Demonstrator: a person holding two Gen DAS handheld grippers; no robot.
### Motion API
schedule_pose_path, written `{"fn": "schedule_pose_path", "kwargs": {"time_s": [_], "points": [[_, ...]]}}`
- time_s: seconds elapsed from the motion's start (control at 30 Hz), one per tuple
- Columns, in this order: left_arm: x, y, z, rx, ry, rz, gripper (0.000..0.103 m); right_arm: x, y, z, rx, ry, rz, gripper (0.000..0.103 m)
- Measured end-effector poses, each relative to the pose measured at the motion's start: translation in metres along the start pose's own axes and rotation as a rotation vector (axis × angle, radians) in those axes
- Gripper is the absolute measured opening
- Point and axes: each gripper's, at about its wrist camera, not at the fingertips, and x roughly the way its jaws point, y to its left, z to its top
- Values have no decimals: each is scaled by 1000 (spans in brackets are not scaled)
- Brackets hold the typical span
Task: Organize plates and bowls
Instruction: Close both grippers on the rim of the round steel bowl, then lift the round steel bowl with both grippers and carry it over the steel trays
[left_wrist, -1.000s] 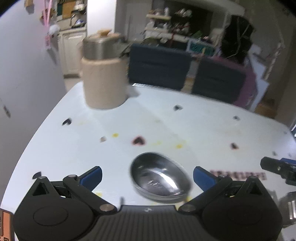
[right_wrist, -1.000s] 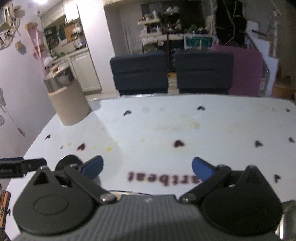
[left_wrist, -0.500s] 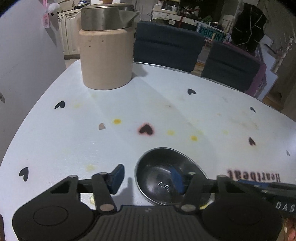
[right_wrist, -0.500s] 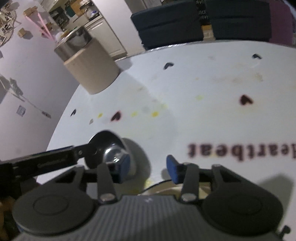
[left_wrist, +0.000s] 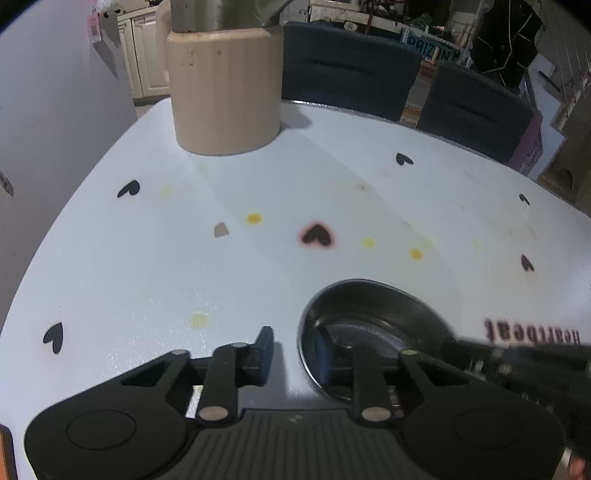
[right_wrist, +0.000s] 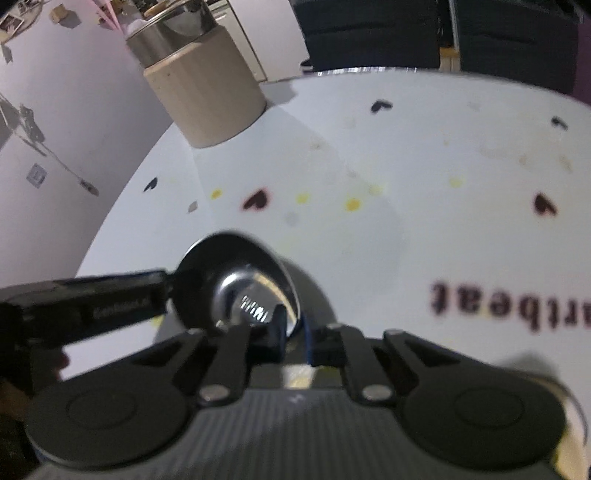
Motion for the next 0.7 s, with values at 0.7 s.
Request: {"fn": "schedule_pose_path", "kwargs": {"time_s": [0.7], "points": [[-14,-9,0,5,-10,-64,8,10,-17,8,51,-9,-8,9]]}}
